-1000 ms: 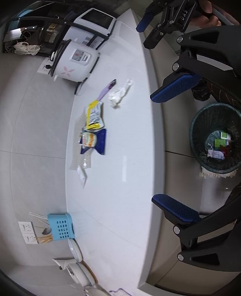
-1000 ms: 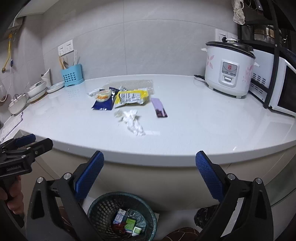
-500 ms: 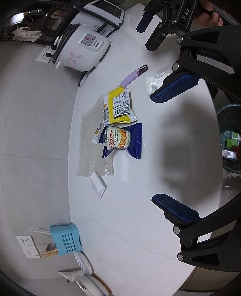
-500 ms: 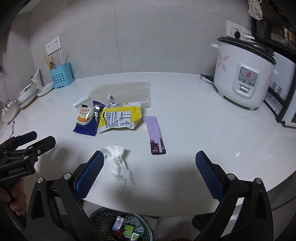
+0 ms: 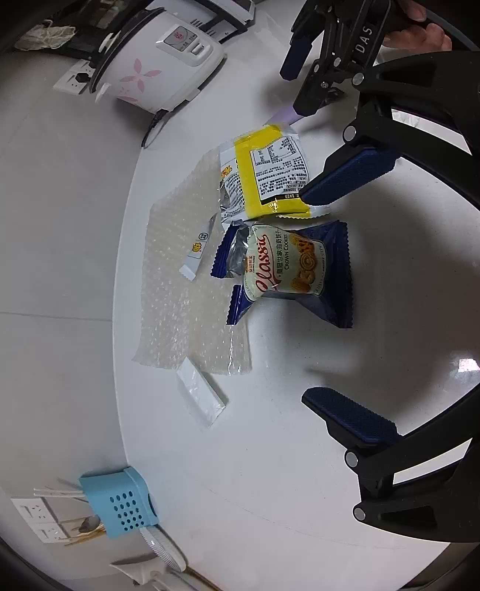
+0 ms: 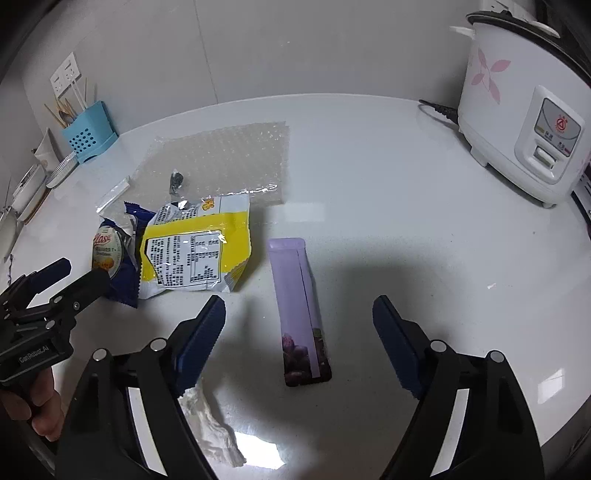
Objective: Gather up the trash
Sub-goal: 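Grasp the blue Classic cookie packet with the left tool while the right tool grasps the purple stick packet, then carry both packets over the wastebasket and open both tools to drop them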
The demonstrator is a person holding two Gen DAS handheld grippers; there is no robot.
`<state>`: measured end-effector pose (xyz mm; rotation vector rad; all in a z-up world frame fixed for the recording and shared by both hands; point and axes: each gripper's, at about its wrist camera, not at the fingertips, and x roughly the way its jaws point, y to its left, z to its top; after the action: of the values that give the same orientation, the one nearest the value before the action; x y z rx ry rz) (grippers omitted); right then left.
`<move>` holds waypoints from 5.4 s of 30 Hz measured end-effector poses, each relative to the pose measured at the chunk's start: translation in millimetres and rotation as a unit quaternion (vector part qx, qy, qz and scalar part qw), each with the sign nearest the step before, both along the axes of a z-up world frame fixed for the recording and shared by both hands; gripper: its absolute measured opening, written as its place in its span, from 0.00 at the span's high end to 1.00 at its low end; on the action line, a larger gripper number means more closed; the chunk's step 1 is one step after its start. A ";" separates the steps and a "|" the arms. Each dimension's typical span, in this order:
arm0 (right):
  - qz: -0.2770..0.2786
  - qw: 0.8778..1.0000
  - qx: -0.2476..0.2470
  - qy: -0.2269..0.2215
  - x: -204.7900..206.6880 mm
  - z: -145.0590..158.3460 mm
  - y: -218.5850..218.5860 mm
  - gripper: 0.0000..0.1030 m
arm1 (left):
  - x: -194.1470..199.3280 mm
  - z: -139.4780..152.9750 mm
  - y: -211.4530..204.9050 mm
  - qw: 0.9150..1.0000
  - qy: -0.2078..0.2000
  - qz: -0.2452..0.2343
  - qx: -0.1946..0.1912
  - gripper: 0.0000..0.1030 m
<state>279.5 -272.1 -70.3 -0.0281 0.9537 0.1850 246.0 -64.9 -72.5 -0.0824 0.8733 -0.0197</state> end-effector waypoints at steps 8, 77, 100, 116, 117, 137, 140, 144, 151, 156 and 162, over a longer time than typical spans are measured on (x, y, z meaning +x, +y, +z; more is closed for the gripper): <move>-0.007 1.000 -0.011 0.008 9.8 -7.5 2.3 0.49 | 15.4 -10.1 -2.4 1.000 0.015 0.003 0.007 0.12; -0.001 0.998 -0.015 -0.056 -94.4 49.5 13.1 0.83 | -94.1 39.0 14.2 0.999 -0.031 -0.014 -0.020 0.69; 0.069 0.991 0.015 -0.116 -272.8 27.6 40.1 0.83 | -269.1 28.4 15.6 0.995 -0.076 -0.040 -0.051 0.69; 0.072 0.995 0.005 -0.076 -300.8 -74.8 42.5 0.82 | -295.6 -79.6 15.0 0.997 -0.024 -0.044 -0.055 0.69; 0.071 0.995 0.001 -0.072 -300.7 -83.6 43.7 0.82 | -295.9 -86.8 14.0 0.997 -0.020 -0.045 -0.056 0.69; 0.069 0.997 -0.034 0.027 -267.0 -234.7 71.5 0.82 | -273.0 -229.1 31.1 0.995 0.059 -0.029 -0.070 0.69; 0.069 0.996 -0.031 0.045 -259.4 -250.0 72.8 0.82 | -268.4 -241.4 32.7 0.995 0.069 -0.028 -0.071 0.69; 0.069 0.995 -0.032 0.063 -252.1 -264.7 73.1 0.82 | -264.8 -251.9 38.7 0.994 0.077 -0.027 -0.075 0.69; 0.066 0.995 -0.029 0.065 -252.0 -274.2 70.0 0.64 | -265.9 -255.5 36.5 0.994 0.079 -0.025 -0.071 0.69; 0.062 0.997 -0.029 0.046 -260.5 -263.7 59.5 0.37 | -264.4 -259.9 26.9 0.994 0.082 -0.029 -0.066 0.69; 0.033 0.999 -0.017 0.034 -269.1 -250.6 27.7 0.22 | -257.5 -270.9 12.7 0.993 0.094 -0.040 -0.060 0.69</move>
<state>10.4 -244.4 -320.9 -0.0851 1.0246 0.2312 -11.5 -52.3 -343.4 -0.1631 1.0628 -0.1417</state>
